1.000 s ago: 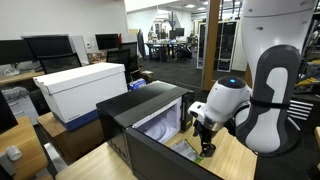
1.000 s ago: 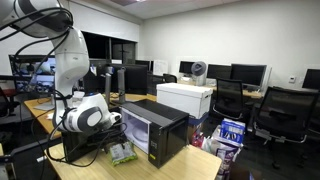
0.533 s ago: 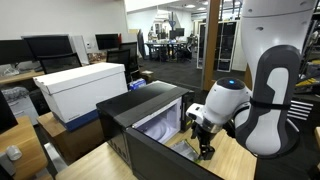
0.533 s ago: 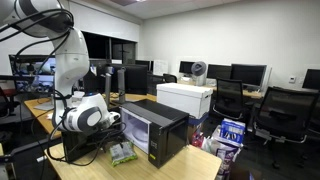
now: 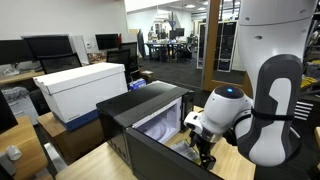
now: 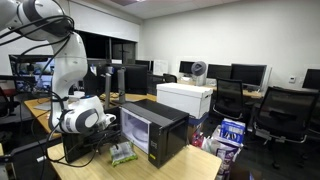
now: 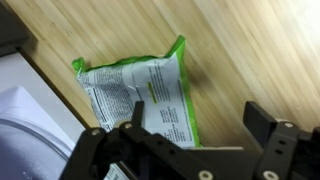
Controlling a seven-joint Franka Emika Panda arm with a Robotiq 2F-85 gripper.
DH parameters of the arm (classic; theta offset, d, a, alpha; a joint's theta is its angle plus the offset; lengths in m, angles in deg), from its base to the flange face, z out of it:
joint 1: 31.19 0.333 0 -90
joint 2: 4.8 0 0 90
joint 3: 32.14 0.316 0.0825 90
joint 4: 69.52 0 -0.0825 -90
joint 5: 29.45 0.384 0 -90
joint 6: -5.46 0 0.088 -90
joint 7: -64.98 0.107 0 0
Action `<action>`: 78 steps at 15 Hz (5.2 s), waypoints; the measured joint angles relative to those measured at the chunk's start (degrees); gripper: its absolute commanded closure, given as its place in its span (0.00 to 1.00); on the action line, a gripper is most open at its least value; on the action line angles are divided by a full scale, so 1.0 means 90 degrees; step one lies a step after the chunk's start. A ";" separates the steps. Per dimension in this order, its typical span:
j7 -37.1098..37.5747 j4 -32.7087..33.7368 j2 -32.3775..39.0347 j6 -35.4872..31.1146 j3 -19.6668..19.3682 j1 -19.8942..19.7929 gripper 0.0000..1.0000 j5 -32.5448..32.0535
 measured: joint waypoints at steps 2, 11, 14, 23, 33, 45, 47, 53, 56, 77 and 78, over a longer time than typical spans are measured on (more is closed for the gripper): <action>0.0000 0.0188 0.0073 0.0000 -0.0027 0.0133 0.00 0.0002; 0.0000 0.0886 0.0875 0.0002 -0.0447 0.0890 0.00 0.0138; 0.0004 0.1188 0.1191 0.0002 -0.0515 0.1112 0.00 0.0335; 0.0084 0.2747 0.2392 0.0002 -0.1105 0.1911 0.48 0.1137; 0.0597 0.2594 0.2555 -0.0011 -0.1849 0.2846 0.79 0.1797; 0.0980 0.2224 0.2438 -0.0012 -0.2131 0.3260 0.89 0.2101; 0.1040 0.2171 0.2437 -0.0011 -0.2218 0.3419 0.88 0.2241; 0.1137 0.1891 0.2326 -0.0012 -0.2413 0.3659 0.89 0.2333; 0.1142 0.1736 0.2242 -0.0012 -0.2551 0.3748 0.89 0.2358; 0.1160 0.1255 0.1451 -0.0001 -0.3507 0.4866 0.89 0.2395; 0.1160 0.1314 0.1533 -0.0001 -0.3525 0.4851 0.89 0.2395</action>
